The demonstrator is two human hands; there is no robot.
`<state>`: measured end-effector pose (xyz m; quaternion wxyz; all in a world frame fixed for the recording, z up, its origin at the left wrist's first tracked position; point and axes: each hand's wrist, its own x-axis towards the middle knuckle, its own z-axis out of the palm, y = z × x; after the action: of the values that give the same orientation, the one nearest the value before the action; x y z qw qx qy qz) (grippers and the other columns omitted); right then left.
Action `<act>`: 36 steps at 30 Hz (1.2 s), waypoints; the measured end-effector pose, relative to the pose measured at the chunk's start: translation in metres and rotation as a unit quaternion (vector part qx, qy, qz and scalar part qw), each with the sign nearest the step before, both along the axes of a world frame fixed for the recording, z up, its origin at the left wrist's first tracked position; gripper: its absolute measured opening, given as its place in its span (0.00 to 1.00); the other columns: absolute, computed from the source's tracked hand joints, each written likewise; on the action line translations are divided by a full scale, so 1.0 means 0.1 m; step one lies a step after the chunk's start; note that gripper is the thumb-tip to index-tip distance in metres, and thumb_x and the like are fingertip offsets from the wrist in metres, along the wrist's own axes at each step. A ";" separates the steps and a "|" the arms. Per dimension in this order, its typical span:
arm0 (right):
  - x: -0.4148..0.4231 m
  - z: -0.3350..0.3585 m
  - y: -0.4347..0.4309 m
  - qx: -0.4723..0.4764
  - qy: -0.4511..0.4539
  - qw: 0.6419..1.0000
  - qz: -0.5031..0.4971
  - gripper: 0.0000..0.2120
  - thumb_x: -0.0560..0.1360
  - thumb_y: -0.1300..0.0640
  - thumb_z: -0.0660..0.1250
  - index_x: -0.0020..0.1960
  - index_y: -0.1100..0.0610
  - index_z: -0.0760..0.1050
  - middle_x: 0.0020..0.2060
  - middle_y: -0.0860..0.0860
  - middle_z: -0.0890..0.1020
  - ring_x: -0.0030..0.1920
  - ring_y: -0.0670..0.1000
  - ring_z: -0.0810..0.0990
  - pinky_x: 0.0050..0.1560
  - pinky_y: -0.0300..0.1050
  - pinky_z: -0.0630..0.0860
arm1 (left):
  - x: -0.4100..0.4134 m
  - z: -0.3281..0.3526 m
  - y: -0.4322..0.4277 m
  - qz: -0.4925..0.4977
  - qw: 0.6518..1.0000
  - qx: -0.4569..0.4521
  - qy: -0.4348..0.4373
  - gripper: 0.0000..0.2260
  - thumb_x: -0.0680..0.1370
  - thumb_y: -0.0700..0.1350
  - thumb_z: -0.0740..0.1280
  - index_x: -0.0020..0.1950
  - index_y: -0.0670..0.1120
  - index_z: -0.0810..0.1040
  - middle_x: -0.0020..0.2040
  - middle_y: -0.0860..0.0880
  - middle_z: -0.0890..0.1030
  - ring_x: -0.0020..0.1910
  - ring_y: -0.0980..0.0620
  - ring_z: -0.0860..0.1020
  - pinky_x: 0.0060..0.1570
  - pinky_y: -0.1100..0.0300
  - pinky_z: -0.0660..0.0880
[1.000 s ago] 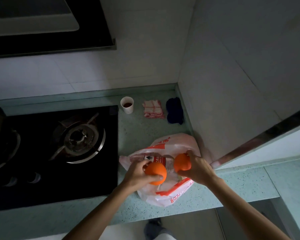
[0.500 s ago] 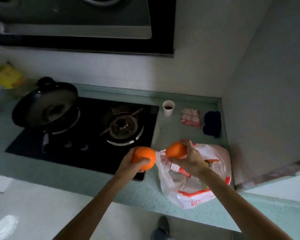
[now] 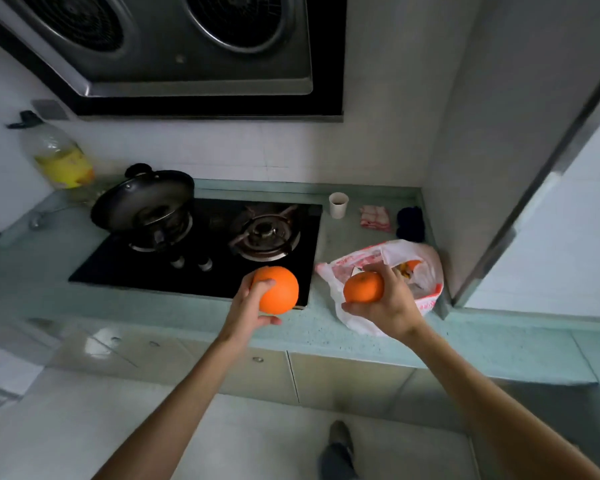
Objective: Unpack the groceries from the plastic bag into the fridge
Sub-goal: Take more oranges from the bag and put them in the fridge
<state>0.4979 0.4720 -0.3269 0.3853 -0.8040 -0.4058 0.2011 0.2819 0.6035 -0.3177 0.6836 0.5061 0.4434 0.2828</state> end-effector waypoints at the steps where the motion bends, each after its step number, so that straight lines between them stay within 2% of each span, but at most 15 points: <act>1: -0.11 0.06 -0.12 0.010 -0.004 1.000 -0.006 0.36 0.58 0.47 0.82 0.62 0.49 0.71 0.58 0.52 0.74 0.52 0.51 0.73 0.51 0.42 0.69 | -0.10 0.03 -0.10 0.005 1.000 -0.013 -0.028 0.28 0.62 0.59 0.69 0.61 0.54 0.74 0.59 0.43 0.77 0.50 0.41 0.81 0.32 0.54 0.77; 4: -0.46 0.31 -0.44 0.049 0.021 0.998 -0.029 0.31 0.63 0.41 0.78 0.62 0.46 0.72 0.55 0.50 0.77 0.52 0.53 0.77 0.49 0.46 0.75 | -0.41 0.19 -0.40 0.013 0.995 -0.046 -0.082 0.23 0.69 0.60 0.63 0.61 0.52 0.74 0.57 0.40 0.80 0.42 0.41 0.83 0.29 0.57 0.74; 6: -0.71 0.49 -0.59 0.067 0.046 0.996 -0.026 0.30 0.69 0.38 0.72 0.66 0.47 0.71 0.54 0.49 0.78 0.50 0.51 0.78 0.46 0.40 0.75 | -0.62 0.31 -0.58 0.021 0.996 -0.044 -0.081 0.22 0.70 0.59 0.63 0.60 0.52 0.74 0.57 0.39 0.80 0.39 0.41 0.84 0.29 0.57 0.73; 8: -0.92 0.70 -0.69 0.087 0.063 0.994 -0.012 0.30 0.72 0.35 0.66 0.68 0.48 0.71 0.55 0.49 0.79 0.49 0.48 0.79 0.43 0.34 0.74 | -0.85 0.42 -0.71 0.031 0.996 -0.030 -0.078 0.16 0.74 0.58 0.62 0.59 0.52 0.74 0.58 0.37 0.79 0.37 0.41 0.84 0.29 0.58 0.72; 10: -1.13 0.90 -0.74 0.113 0.081 0.990 0.002 0.29 0.72 0.33 0.63 0.67 0.49 0.72 0.53 0.49 0.81 0.50 0.49 0.79 0.48 0.41 0.78 | -1.10 0.57 -0.82 0.048 0.996 -0.011 -0.078 0.14 0.76 0.57 0.61 0.58 0.53 0.74 0.60 0.36 0.79 0.37 0.40 0.84 0.30 0.58 0.72; 12: -1.33 1.06 -0.78 0.131 0.095 0.986 0.037 0.30 0.72 0.31 0.61 0.66 0.49 0.73 0.50 0.48 0.81 0.50 0.51 0.81 0.51 0.49 0.80 | -1.37 0.69 -0.94 0.074 0.994 0.004 -0.084 0.17 0.76 0.60 0.62 0.60 0.53 0.74 0.59 0.37 0.79 0.37 0.41 0.84 0.31 0.57 0.73; 14: -1.55 1.16 -0.85 0.137 0.104 0.982 0.072 0.29 0.73 0.33 0.63 0.68 0.49 0.71 0.53 0.49 0.81 0.51 0.51 0.81 0.52 0.49 0.80 | -1.65 0.83 -1.11 0.120 0.988 0.014 -0.094 0.17 0.78 0.62 0.59 0.59 0.53 0.73 0.55 0.39 0.81 0.34 0.44 0.83 0.34 0.56 0.73; 17: -1.91 1.30 -1.03 0.143 0.120 0.973 0.132 0.31 0.72 0.44 0.71 0.73 0.44 0.65 0.58 0.47 0.76 0.53 0.43 0.77 0.55 0.42 0.74 | -2.07 1.00 -1.40 0.167 0.980 0.022 -0.108 0.19 0.78 0.64 0.59 0.60 0.52 0.72 0.50 0.41 0.82 0.34 0.45 0.83 0.39 0.53 0.74; 20: -2.27 1.36 -1.26 0.153 0.090 0.966 0.189 0.29 0.69 0.52 0.74 0.67 0.40 0.70 0.57 0.49 0.72 0.53 0.44 0.76 0.51 0.33 0.71 | -2.49 1.09 -1.80 0.166 0.980 0.039 -0.106 0.25 0.74 0.64 0.66 0.66 0.52 0.71 0.56 0.39 0.81 0.40 0.42 0.85 0.37 0.54 0.77; 22: -2.52 1.34 -1.40 0.157 0.074 0.961 0.215 0.23 0.68 0.53 0.72 0.61 0.41 0.73 0.57 0.49 0.72 0.54 0.47 0.76 0.49 0.32 0.70 | -2.78 1.09 -2.09 0.179 0.977 0.051 -0.106 0.31 0.69 0.62 0.71 0.68 0.52 0.71 0.62 0.39 0.79 0.46 0.40 0.85 0.34 0.53 0.79; 24: -2.82 1.30 -1.54 0.150 0.097 0.956 0.233 0.21 0.69 0.53 0.71 0.60 0.44 0.72 0.55 0.48 0.73 0.53 0.48 0.77 0.45 0.33 0.73 | -3.09 1.09 -2.42 0.215 0.969 0.054 -0.112 0.33 0.66 0.60 0.73 0.68 0.50 0.71 0.64 0.39 0.78 0.50 0.39 0.84 0.34 0.52 0.80; 27: -3.33 1.29 -1.77 0.135 0.145 0.942 0.271 0.21 0.67 0.45 0.66 0.58 0.44 0.70 0.50 0.45 0.77 0.49 0.50 0.79 0.45 0.42 0.78 | -3.56 1.06 -2.96 0.258 0.961 0.052 -0.087 0.35 0.62 0.64 0.73 0.67 0.53 0.73 0.63 0.41 0.78 0.52 0.39 0.83 0.35 0.53 0.79; 30: -3.86 1.36 -1.96 0.143 0.174 0.929 0.293 0.17 0.70 0.47 0.66 0.58 0.45 0.71 0.48 0.43 0.77 0.47 0.45 0.77 0.43 0.41 0.76 | -4.02 1.13 -3.37 0.298 0.951 0.060 -0.057 0.31 0.61 0.66 0.71 0.61 0.57 0.76 0.58 0.42 0.80 0.45 0.42 0.84 0.35 0.54 0.76; 33: -4.37 1.47 -2.10 0.145 0.191 0.914 0.327 0.15 0.71 0.48 0.67 0.57 0.43 0.72 0.48 0.42 0.76 0.46 0.48 0.78 0.38 0.44 0.78 | -4.47 1.24 -3.63 0.337 0.938 0.071 -0.048 0.27 0.60 0.66 0.70 0.56 0.58 0.78 0.54 0.41 0.81 0.37 0.43 0.83 0.36 0.55 0.75; 36: -4.89 1.50 -2.19 0.137 0.194 0.898 0.370 0.16 0.70 0.47 0.68 0.58 0.45 0.71 0.48 0.44 0.77 0.46 0.52 0.80 0.35 0.42 0.78 | -4.94 1.28 -3.84 0.380 0.921 0.086 -0.030 0.21 0.66 0.64 0.70 0.55 0.57 0.78 0.53 0.41 0.81 0.34 0.44 0.83 0.35 0.55 0.75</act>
<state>0.0089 0.2529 -0.1766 0.4603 -0.4801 -0.6149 0.4237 -0.2119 0.2196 -0.1893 0.4917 0.3474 0.5559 0.5731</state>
